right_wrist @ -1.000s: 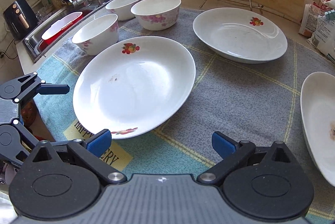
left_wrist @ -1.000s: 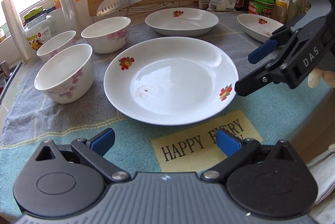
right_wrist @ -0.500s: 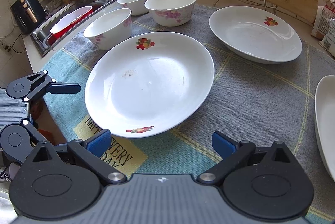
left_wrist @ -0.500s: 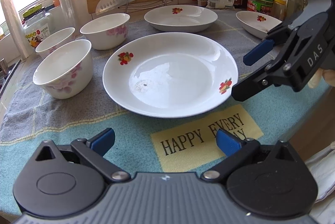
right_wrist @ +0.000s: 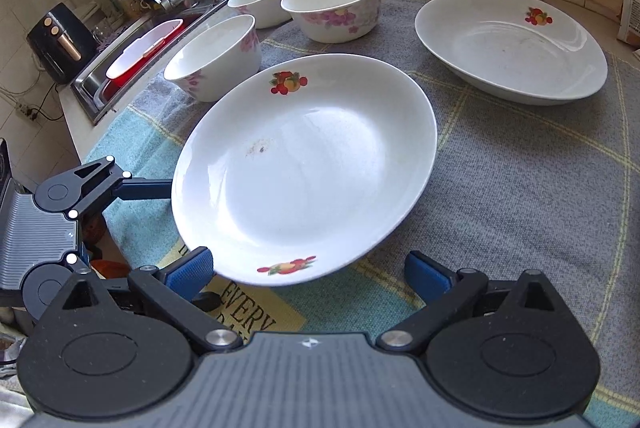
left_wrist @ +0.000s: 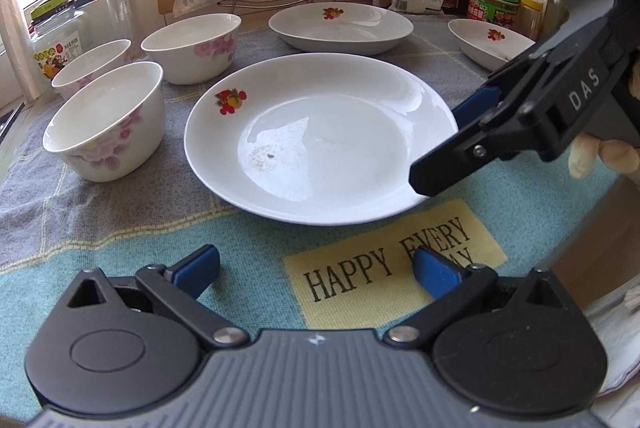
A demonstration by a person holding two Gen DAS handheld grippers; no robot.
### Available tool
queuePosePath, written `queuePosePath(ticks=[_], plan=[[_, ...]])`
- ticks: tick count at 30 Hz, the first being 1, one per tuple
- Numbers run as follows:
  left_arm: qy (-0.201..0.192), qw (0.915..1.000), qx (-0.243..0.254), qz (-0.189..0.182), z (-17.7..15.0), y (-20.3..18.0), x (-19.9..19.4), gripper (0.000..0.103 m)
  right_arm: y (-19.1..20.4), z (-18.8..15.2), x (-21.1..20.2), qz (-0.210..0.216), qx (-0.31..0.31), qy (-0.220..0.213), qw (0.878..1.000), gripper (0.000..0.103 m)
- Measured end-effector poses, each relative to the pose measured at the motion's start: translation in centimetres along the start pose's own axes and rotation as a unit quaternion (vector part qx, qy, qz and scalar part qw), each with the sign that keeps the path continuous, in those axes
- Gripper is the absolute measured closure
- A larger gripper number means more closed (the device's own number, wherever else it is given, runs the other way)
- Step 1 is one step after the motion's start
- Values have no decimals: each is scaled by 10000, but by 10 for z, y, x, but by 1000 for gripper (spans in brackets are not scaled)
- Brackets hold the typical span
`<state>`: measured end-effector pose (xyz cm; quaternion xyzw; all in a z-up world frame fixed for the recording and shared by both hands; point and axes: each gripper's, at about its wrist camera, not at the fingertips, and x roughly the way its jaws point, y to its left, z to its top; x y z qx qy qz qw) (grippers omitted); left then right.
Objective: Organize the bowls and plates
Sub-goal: 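Move the right gripper to the plate by the card and grasp its rim, then lift the fruit-print plate with the right gripper toward the stained plate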
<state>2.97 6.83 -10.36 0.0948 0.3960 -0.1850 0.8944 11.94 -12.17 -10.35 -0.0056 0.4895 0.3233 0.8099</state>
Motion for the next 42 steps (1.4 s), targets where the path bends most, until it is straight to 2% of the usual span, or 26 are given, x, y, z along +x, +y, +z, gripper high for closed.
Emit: queuePosePath(ticks=[12, 16, 23, 29, 33, 42], plan=[[-49, 9997, 217, -124, 10, 14, 9, 1, -10, 36, 22, 19, -161, 30, 9999, 0], [-47, 9990, 291, -346, 13, 21, 15, 1, -11, 42, 26, 3, -153, 99, 9998, 0], [-116, 9982, 382, -442, 15, 25, 19, 0, -21, 40, 22, 203, 300, -60, 9993, 0], [-166, 9979, 412, -479, 16, 26, 20, 0, -26, 41, 21, 387, 450, -71, 9982, 0], [-183, 9978, 417, -487, 15, 26, 19, 0, -35, 40, 19, 580, 838, -175, 9946, 0], [-209, 9974, 457, -524, 15, 27, 19, 0, -21, 43, 24, 310, 348, 30, 9989, 0]])
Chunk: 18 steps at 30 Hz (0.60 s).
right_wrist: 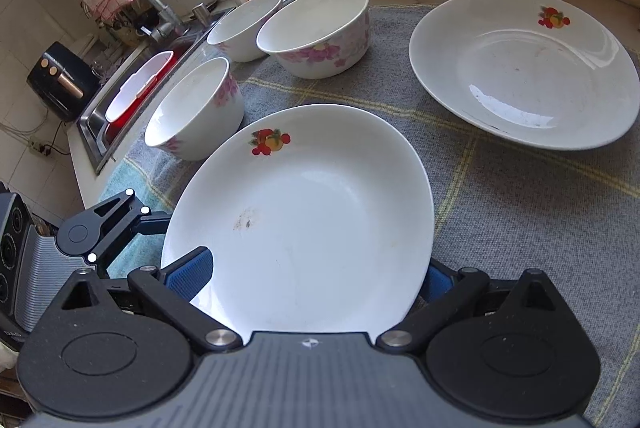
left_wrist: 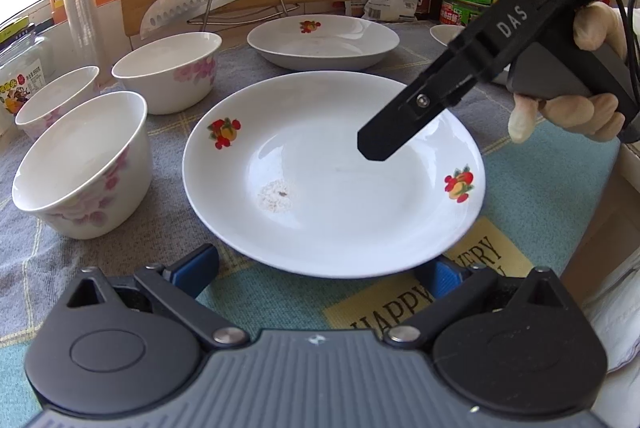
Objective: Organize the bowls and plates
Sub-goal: 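Lift the fruit-print plate with the right gripper toward the stained plate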
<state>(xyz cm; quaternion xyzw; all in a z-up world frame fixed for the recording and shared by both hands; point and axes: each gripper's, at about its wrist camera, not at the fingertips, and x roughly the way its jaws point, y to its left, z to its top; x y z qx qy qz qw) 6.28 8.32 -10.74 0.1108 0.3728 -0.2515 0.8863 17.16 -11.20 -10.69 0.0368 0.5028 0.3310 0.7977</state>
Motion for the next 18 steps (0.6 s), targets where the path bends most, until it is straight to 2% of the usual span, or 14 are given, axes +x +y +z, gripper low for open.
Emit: queuePosePath(ticks=[11, 18], plan=[[-56, 9998, 155, -134, -1, 3, 0, 0, -8, 17, 4, 28, -16, 247, 9997, 0], [-60, 9994, 267, -222, 0, 5, 1, 0, -14, 29, 7, 196, 192, 310, 9991, 0]])
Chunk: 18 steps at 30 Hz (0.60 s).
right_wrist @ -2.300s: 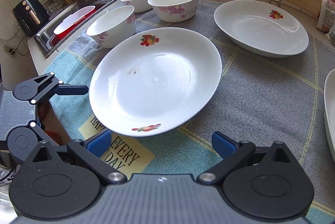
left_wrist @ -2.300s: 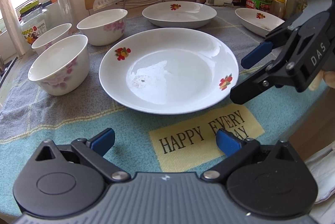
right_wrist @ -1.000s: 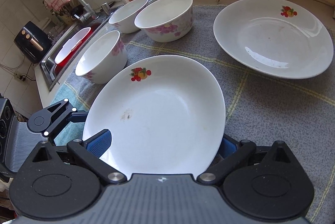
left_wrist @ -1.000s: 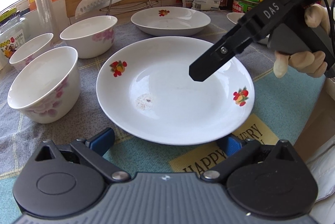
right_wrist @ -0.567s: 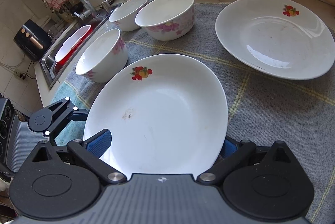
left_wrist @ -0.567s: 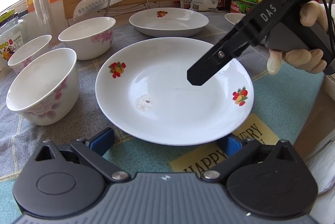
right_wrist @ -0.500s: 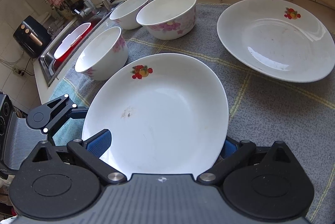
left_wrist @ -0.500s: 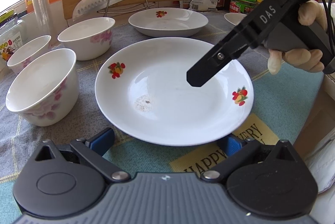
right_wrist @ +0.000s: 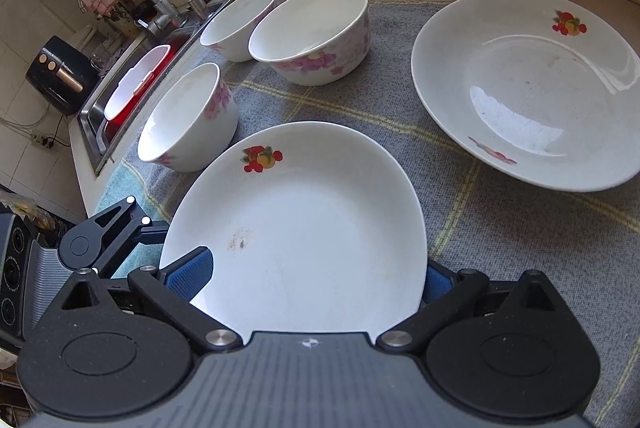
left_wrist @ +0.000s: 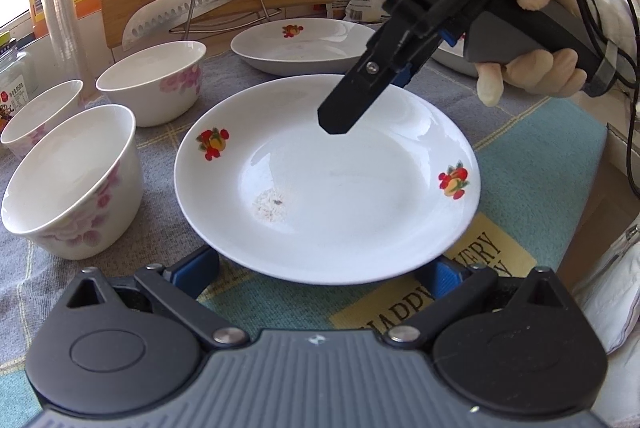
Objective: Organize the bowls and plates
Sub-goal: 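Lift the fruit-print plate with the right gripper toward the stained plate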
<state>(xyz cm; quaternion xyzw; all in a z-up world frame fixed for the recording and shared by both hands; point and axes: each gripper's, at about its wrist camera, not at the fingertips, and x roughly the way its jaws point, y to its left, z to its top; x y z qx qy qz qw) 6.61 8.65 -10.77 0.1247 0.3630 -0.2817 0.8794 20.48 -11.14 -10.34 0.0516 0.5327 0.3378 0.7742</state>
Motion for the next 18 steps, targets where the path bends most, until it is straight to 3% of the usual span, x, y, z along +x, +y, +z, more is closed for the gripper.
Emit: queuePosePath(ticks=[18], plan=[[100, 9997, 199, -106, 3, 9, 0, 0, -6, 9, 2, 124, 183, 267, 9994, 3]])
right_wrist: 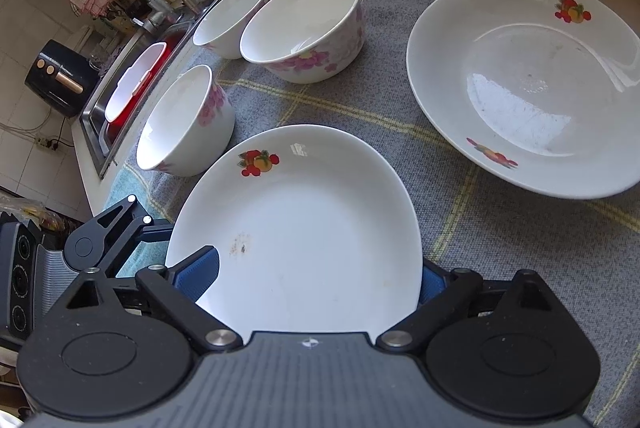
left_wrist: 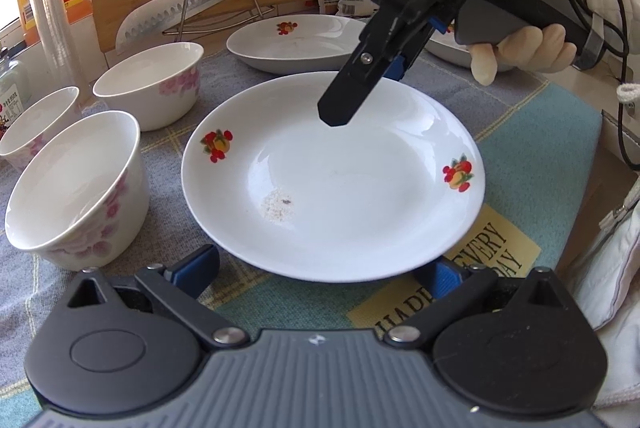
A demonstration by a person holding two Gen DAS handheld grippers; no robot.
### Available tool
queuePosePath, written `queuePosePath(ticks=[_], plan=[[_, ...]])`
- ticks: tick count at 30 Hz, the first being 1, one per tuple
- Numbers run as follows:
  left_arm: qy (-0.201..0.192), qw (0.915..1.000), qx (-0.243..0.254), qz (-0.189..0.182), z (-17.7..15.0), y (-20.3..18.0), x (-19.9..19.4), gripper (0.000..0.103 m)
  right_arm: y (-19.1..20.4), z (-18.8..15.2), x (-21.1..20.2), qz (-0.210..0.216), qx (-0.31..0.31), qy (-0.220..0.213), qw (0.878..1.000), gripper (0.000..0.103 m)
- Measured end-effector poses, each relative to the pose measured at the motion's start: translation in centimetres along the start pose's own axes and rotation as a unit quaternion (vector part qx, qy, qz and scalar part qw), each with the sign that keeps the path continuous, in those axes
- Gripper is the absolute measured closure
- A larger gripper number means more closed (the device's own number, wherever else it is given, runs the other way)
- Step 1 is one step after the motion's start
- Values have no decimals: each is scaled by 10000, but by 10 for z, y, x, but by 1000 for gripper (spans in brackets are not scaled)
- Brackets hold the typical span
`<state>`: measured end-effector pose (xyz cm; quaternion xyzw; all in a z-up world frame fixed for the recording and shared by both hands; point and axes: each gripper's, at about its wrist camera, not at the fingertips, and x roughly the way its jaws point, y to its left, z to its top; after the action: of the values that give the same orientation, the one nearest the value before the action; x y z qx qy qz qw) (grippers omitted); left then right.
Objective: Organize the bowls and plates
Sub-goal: 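Lift the fruit-print plate with the right gripper toward the stained plate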
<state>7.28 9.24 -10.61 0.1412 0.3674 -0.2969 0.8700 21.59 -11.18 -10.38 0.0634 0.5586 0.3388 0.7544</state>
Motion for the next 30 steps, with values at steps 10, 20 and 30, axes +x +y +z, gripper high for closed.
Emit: queuePosePath(ticks=[10, 20, 30], plan=[[-8, 9993, 288, -235, 2, 4, 1, 0, -1, 4, 1, 15, 66, 50, 10000, 4], [-18, 9980, 487, -394, 5, 7, 2, 1, 1, 6, 2, -106, 83, 82, 9999, 4], [-40, 9978, 494, -439, 7, 9, 1, 2, 6, 5, 3, -297, 58, 132, 9995, 4]])
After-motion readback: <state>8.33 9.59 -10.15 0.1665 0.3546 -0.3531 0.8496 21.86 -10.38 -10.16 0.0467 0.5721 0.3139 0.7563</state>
